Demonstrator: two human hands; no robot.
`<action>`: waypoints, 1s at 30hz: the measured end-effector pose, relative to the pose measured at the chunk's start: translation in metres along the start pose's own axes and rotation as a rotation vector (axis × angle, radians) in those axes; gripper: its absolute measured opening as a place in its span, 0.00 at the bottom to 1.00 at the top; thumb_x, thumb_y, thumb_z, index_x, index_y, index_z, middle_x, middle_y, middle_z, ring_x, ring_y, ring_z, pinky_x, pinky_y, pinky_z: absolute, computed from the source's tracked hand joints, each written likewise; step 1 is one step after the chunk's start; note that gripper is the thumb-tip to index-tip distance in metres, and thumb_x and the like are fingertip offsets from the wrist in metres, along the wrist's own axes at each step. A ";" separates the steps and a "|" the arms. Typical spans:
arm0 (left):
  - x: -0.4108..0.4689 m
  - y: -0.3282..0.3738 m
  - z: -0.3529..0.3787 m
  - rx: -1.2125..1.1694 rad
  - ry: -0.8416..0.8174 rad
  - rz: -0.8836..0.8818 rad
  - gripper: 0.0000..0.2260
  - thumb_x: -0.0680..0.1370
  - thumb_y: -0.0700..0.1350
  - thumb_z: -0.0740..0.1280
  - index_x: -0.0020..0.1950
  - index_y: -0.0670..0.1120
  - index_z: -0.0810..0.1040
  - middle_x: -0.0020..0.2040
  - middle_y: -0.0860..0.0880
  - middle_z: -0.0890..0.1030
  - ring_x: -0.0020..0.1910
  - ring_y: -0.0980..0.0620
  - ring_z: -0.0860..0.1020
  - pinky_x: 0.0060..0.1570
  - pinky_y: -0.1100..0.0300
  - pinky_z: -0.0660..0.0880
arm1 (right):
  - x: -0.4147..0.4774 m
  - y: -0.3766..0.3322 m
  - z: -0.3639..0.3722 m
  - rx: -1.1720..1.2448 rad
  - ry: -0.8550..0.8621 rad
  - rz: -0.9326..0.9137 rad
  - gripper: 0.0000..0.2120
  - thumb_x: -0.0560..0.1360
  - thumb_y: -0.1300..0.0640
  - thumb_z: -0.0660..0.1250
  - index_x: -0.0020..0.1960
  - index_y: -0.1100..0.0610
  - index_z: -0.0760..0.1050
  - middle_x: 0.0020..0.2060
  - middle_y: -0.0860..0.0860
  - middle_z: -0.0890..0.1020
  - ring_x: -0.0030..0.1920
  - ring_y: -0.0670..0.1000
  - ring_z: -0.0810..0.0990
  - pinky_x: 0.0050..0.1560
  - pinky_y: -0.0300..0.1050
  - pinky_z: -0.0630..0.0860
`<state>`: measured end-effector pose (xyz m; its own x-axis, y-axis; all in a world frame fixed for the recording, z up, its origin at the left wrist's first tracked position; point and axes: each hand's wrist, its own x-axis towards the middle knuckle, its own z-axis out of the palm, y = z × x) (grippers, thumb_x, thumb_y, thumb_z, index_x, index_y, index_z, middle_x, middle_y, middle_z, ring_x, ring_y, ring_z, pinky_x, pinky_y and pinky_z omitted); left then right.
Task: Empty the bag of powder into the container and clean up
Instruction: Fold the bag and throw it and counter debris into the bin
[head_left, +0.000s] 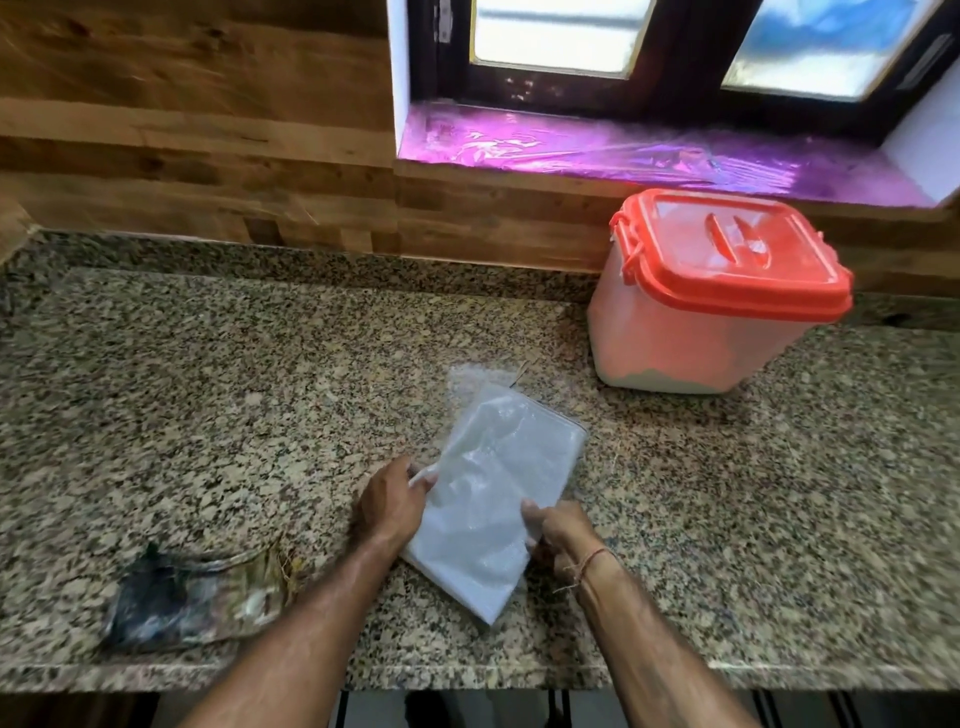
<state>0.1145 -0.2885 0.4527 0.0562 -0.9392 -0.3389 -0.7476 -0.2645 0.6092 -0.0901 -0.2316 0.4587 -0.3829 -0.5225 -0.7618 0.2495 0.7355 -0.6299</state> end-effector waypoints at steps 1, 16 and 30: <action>-0.002 -0.005 0.003 -0.019 -0.005 -0.007 0.07 0.81 0.54 0.68 0.46 0.53 0.75 0.45 0.52 0.83 0.42 0.48 0.81 0.45 0.50 0.82 | 0.002 0.002 -0.003 -0.010 0.019 -0.013 0.03 0.79 0.63 0.70 0.51 0.63 0.79 0.50 0.60 0.85 0.37 0.53 0.81 0.33 0.45 0.81; -0.013 -0.024 0.006 -0.202 0.009 -0.004 0.09 0.77 0.52 0.74 0.43 0.48 0.79 0.51 0.54 0.83 0.42 0.63 0.75 0.39 0.59 0.75 | 0.021 -0.082 0.069 -1.496 -0.238 -1.124 0.19 0.83 0.57 0.62 0.71 0.42 0.74 0.75 0.46 0.69 0.52 0.47 0.80 0.35 0.36 0.75; -0.022 -0.025 0.004 -0.035 -0.002 -0.059 0.10 0.76 0.57 0.71 0.51 0.55 0.75 0.50 0.55 0.80 0.42 0.55 0.78 0.43 0.55 0.79 | 0.037 -0.073 0.077 -1.107 -0.086 -0.980 0.11 0.77 0.64 0.69 0.58 0.55 0.78 0.57 0.51 0.75 0.47 0.48 0.78 0.40 0.35 0.69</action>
<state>0.1291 -0.2606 0.4421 0.0979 -0.9212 -0.3765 -0.7195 -0.3269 0.6128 -0.0538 -0.3378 0.4653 0.0684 -0.9875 -0.1420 -0.8756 0.0088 -0.4829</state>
